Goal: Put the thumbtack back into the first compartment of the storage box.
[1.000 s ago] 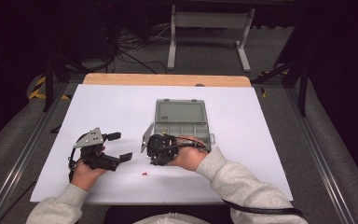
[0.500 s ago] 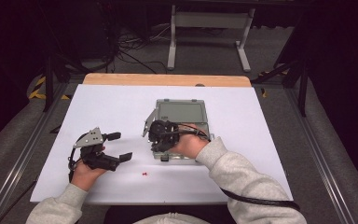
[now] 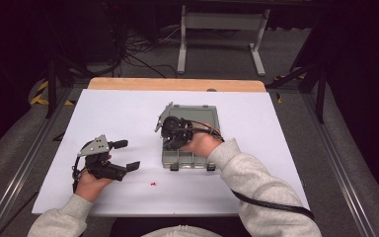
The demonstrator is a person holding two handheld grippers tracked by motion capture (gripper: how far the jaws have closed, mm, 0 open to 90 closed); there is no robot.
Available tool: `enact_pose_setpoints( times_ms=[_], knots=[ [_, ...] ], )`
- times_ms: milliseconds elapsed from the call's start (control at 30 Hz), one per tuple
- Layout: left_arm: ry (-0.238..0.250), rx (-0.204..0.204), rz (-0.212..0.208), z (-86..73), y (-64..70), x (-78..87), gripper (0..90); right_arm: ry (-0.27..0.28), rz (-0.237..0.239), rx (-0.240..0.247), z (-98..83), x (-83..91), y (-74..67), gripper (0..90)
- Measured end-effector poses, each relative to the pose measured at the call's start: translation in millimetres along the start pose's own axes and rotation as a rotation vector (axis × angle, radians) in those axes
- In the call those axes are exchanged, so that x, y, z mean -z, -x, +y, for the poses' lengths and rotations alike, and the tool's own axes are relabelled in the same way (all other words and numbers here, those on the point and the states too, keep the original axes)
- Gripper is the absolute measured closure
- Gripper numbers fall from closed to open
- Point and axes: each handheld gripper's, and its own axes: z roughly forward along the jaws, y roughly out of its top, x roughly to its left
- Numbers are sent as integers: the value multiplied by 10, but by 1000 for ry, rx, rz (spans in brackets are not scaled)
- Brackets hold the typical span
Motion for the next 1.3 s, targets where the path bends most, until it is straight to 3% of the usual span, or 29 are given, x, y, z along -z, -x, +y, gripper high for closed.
enact_pose_setpoints(
  times_ms=[800, 1300],
  knots=[
    [1, 1, -2, -4, -3, -3, 55, 21, -52, -121, -125, -127, 494, 818],
    [-3, 4, -6, -4, -1, -5, 55, -4, -45, -130, -164, -270, 519, 818]
  ],
)
